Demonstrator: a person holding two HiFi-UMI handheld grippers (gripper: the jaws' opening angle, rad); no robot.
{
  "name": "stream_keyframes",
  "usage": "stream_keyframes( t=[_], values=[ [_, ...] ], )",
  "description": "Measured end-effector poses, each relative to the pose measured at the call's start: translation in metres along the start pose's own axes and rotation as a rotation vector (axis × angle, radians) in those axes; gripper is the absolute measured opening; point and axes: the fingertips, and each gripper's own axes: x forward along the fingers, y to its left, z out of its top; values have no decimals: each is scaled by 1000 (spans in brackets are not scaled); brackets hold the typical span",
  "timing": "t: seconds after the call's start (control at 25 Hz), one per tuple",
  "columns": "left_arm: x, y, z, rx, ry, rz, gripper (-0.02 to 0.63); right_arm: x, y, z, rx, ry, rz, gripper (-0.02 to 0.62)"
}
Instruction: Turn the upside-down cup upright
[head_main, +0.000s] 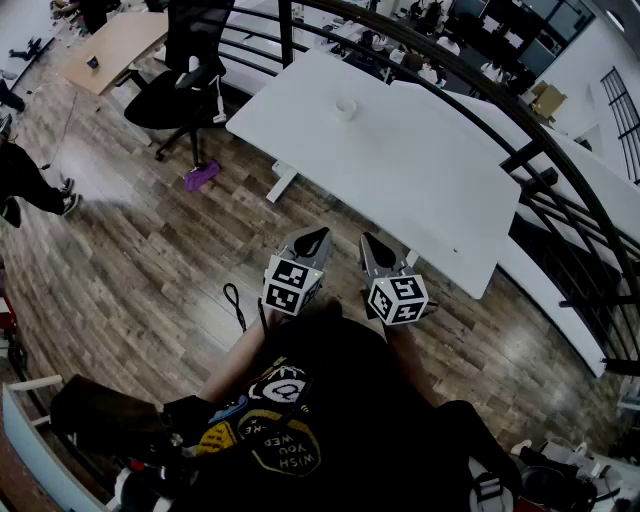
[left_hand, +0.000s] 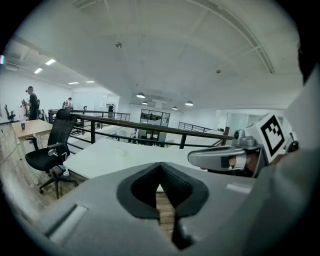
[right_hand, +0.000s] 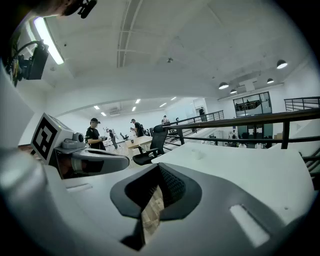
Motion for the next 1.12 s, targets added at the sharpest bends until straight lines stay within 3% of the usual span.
stream_keyframes(
  t=[0.64,0.8,0.92,1.12],
  values=[
    [6,8,8,10,2,-7,3,10,2,5,-20,14,20,-2],
    [4,12,6,2,8,0,3,12,-2,2,26,-2,19,-1],
    [0,22,3,-1,9,12,3,18,-2,0,83,-13,25,0],
    [-4,49,2,-25,-1,19,3,38,8,0,58,2,19,0]
  ],
)
